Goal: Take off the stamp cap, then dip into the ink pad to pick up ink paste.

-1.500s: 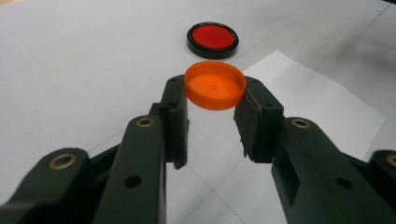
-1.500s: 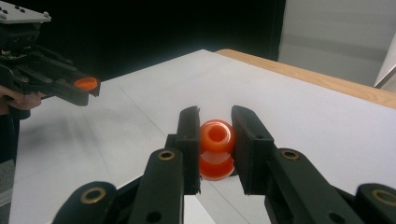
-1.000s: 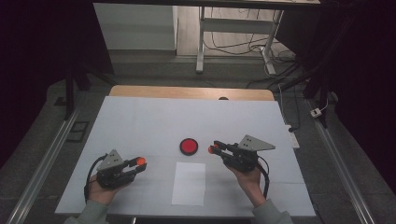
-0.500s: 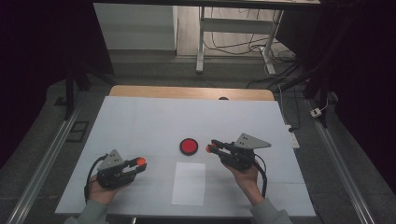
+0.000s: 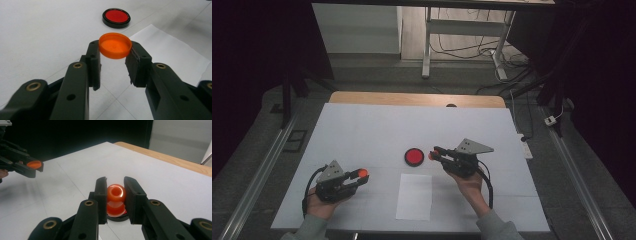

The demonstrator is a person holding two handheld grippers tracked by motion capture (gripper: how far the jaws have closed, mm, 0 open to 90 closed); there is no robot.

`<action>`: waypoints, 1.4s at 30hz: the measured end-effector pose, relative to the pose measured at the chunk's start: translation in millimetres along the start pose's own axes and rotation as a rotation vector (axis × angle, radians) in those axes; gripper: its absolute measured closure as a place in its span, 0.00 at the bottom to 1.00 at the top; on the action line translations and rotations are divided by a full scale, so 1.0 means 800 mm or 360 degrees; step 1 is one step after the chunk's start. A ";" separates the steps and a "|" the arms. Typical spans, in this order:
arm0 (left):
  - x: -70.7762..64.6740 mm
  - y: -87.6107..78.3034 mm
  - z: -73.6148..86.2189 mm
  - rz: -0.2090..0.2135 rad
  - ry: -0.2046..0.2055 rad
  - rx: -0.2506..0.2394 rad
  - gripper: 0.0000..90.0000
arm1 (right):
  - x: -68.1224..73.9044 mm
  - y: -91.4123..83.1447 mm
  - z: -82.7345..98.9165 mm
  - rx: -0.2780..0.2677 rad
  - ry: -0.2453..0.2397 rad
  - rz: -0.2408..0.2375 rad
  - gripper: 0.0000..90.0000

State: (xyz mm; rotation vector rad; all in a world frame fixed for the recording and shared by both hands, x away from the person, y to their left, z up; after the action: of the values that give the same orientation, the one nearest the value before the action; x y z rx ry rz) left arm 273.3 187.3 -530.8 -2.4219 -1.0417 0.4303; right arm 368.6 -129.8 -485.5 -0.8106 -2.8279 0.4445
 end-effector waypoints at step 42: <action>0.000 0.003 0.001 0.0013 0.0002 0.0023 0.73 | -0.019 0.073 0.013 0.0163 0.0032 0.0038 0.81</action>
State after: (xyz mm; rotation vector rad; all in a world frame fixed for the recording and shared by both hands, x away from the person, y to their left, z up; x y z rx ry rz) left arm 274.5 186.3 -532.8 -2.4140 -1.0251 0.4375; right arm 407.1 -93.1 -515.1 -0.8247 -2.7544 0.5760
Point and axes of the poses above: each handheld gripper's, and its own axes: y roughly forward along the jaws, z roughly out of its underside, x roughly to its left, the point moved 5 cm from there along y, roughly forward along the jaws, and after that the axes turned 1 degree about y, right-handed, at the moved point
